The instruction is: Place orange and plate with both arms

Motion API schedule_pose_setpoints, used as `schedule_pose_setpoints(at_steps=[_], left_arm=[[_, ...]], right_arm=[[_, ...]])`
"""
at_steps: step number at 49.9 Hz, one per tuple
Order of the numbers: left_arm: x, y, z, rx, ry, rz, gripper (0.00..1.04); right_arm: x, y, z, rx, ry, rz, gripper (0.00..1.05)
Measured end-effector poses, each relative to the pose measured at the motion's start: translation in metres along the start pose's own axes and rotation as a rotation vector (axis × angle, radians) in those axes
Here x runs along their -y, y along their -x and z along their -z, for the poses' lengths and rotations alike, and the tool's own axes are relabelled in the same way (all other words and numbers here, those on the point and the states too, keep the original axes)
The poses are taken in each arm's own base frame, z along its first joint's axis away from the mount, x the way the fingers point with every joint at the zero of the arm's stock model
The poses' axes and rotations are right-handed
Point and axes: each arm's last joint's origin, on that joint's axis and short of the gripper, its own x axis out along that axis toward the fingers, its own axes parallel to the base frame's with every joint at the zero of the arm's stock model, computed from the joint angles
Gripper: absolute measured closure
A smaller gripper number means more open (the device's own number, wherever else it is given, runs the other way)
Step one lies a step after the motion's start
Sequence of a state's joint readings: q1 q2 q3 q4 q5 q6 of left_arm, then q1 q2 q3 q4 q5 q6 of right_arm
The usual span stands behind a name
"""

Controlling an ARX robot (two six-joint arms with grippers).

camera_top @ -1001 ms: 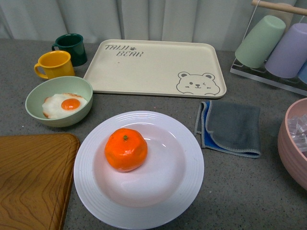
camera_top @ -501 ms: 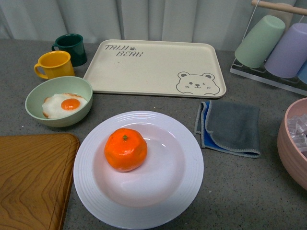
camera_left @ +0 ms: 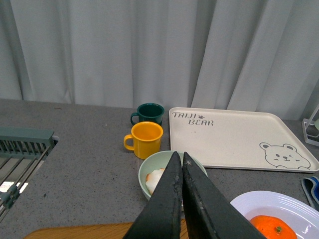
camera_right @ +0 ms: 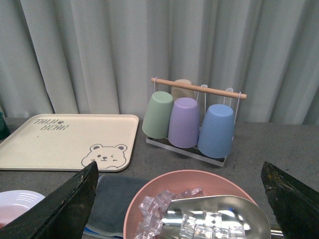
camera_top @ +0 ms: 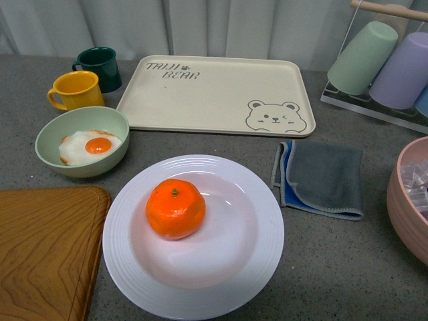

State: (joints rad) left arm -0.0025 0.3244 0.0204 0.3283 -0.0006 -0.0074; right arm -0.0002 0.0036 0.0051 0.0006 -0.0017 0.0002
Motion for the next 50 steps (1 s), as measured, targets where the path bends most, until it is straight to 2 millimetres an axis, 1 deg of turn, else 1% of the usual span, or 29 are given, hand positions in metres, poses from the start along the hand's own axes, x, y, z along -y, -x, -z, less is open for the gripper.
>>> schedule_pose_setpoints(at_steps=[24, 27, 29, 35, 36, 40, 41, 42, 43, 46, 50], left_arm=[[0.000, 0.010, 0.000, 0.000, 0.000, 0.000, 1.01], [0.000, 0.017, 0.005, -0.034, 0.000, 0.002, 1.01], [0.000, 0.021, 0.004, -0.015, 0.000, 0.001, 1.01], [0.000, 0.021, 0.003, -0.007, 0.000, 0.001, 1.00], [0.000, 0.021, 0.003, -0.007, 0.000, 0.001, 0.97], [0.000, 0.022, 0.003, -0.006, 0.000, 0.001, 0.75], [0.000, 0.022, 0.003, -0.006, 0.000, 0.001, 0.72], [0.000, 0.022, 0.003, -0.006, 0.000, 0.001, 0.66], [0.000, 0.022, 0.003, -0.006, 0.000, 0.001, 0.61], [0.000, 0.022, 0.003, -0.006, 0.000, 0.000, 0.52], [0.000, 0.022, 0.003, -0.006, 0.000, 0.000, 0.38]], right_arm=[[0.000, 0.000, 0.000, 0.000, 0.000, 0.000, 0.09], [0.000, 0.000, 0.000, 0.000, 0.000, 0.000, 0.09], [0.000, 0.000, 0.000, 0.000, 0.000, 0.000, 0.09], [0.000, 0.000, 0.000, 0.000, 0.000, 0.000, 0.09], [0.000, 0.000, 0.000, 0.000, 0.000, 0.000, 0.09], [0.000, 0.000, 0.000, 0.000, 0.000, 0.000, 0.09], [0.000, 0.000, 0.000, 0.000, 0.000, 0.000, 0.09], [0.000, 0.000, 0.001, -0.012, 0.014, 0.023, 0.09], [0.000, 0.000, 0.001, -0.048, 0.068, 0.087, 0.09], [-0.001, -0.003, 0.003, -0.107, 0.161, 0.166, 0.09], [-0.005, -0.011, 0.008, -0.188, 0.232, 0.107, 0.09]])
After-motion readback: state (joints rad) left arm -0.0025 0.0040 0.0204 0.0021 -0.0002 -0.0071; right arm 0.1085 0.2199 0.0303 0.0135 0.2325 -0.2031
